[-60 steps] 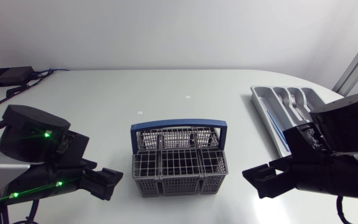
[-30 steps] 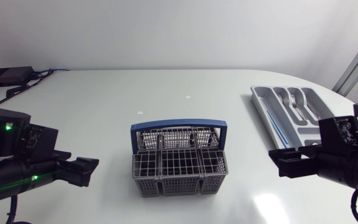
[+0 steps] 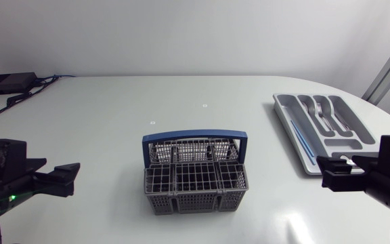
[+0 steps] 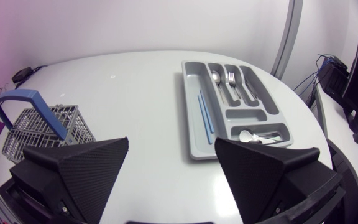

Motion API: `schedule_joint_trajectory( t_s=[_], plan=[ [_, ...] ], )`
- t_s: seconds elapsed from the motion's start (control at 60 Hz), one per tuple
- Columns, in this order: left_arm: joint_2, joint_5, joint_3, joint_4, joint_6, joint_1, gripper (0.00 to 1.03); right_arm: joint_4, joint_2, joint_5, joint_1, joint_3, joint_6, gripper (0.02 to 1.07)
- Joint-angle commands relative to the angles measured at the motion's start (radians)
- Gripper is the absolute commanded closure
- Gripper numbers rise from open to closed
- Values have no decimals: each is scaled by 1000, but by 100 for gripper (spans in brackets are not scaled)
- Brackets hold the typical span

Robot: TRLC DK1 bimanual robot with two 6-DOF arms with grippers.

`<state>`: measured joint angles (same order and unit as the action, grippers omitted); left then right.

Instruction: Unload the cutlery basket into the drawer organizer.

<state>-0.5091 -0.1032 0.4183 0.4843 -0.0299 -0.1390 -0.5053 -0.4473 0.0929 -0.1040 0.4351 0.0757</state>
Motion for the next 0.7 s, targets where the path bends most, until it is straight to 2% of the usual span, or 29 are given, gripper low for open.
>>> schedule_joint_trajectory(
  t_s=[0.0, 0.683],
  plan=[
    [53, 6, -55, -42, -28, 22, 6, 42, 39, 3, 20, -56, -23, 7],
    [425, 85, -351, -403, 19, 117, 6, 415, 368, -74, 88, -362, -65, 7]
  ],
)
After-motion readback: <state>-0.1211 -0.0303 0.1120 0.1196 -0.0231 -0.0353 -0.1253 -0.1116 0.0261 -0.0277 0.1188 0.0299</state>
